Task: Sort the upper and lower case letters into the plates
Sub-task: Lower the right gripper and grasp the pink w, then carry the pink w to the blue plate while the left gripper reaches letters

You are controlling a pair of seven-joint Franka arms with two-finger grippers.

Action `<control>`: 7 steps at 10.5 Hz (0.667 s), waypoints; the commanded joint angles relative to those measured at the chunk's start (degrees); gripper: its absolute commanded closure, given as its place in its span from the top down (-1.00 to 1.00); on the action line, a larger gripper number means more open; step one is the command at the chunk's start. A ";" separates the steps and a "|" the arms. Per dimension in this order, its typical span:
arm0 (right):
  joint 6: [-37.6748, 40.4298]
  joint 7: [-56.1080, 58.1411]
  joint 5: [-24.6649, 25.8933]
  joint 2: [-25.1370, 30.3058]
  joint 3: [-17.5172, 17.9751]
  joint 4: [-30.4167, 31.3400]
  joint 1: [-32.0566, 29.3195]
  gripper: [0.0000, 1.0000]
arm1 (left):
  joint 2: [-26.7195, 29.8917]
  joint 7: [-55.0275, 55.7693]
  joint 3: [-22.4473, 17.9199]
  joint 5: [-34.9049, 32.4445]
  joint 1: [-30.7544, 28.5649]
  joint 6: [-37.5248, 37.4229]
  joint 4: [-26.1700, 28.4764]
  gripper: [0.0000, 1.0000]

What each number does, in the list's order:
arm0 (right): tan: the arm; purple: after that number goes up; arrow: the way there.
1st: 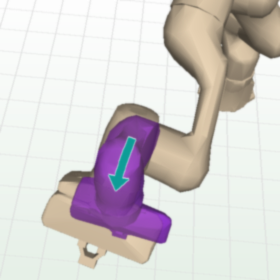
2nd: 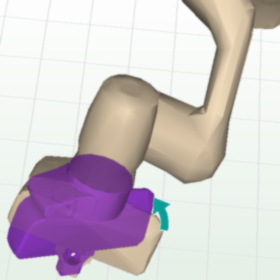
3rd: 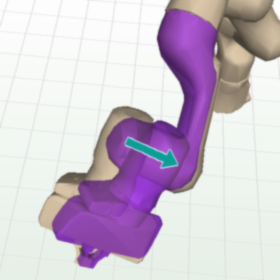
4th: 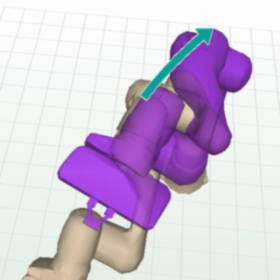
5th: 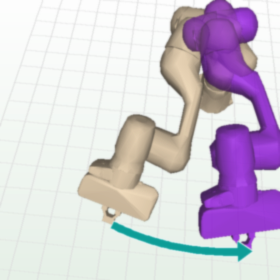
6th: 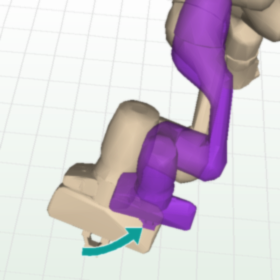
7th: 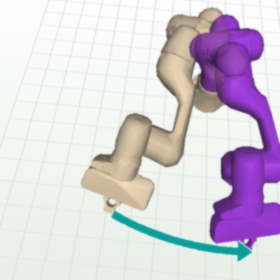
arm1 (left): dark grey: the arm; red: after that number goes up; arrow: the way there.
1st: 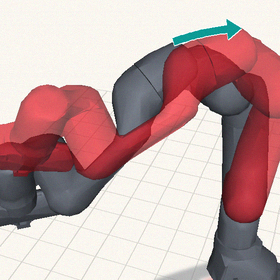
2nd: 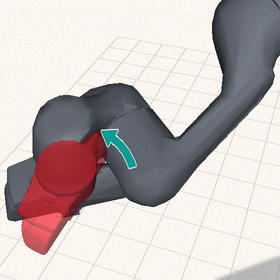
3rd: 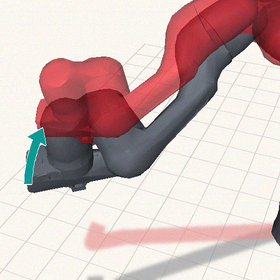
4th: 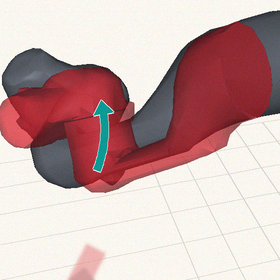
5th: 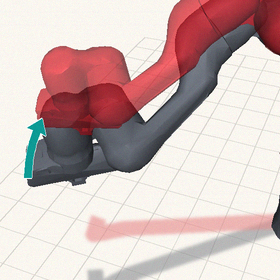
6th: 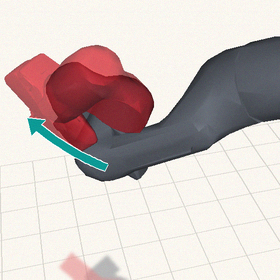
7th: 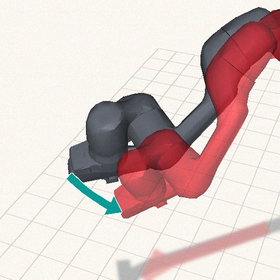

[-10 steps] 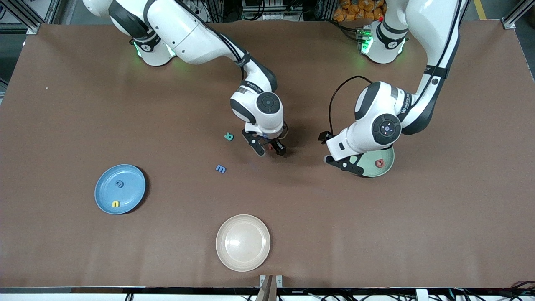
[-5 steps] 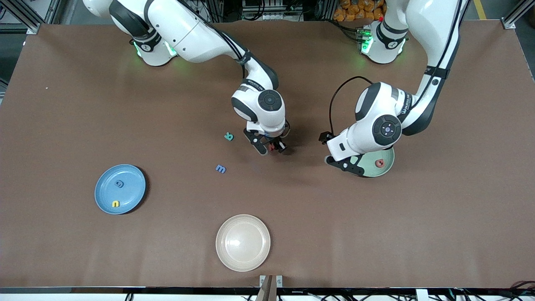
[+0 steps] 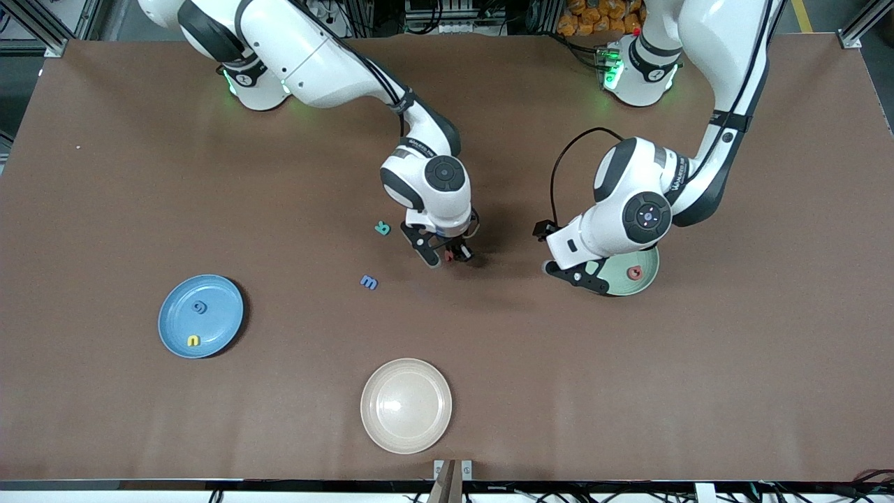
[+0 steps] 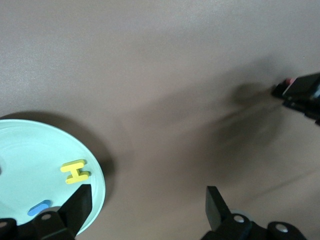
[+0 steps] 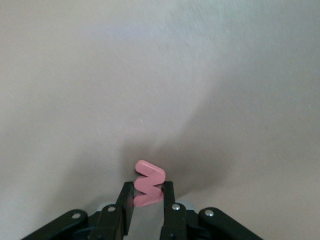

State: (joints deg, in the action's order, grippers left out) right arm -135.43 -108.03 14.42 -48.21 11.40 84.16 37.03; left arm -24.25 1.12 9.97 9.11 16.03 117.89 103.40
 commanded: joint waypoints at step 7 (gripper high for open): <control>17.90 23.88 3.51 9.80 -6.12 2.13 -7.03 -1.00 | -6.05 0.46 -0.04 3.10 4.07 -0.12 -8.89 1.00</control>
State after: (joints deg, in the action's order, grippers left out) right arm -120.55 -89.72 16.94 -41.51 5.50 83.19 33.14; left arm -26.15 1.11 10.20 10.39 16.90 118.00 100.08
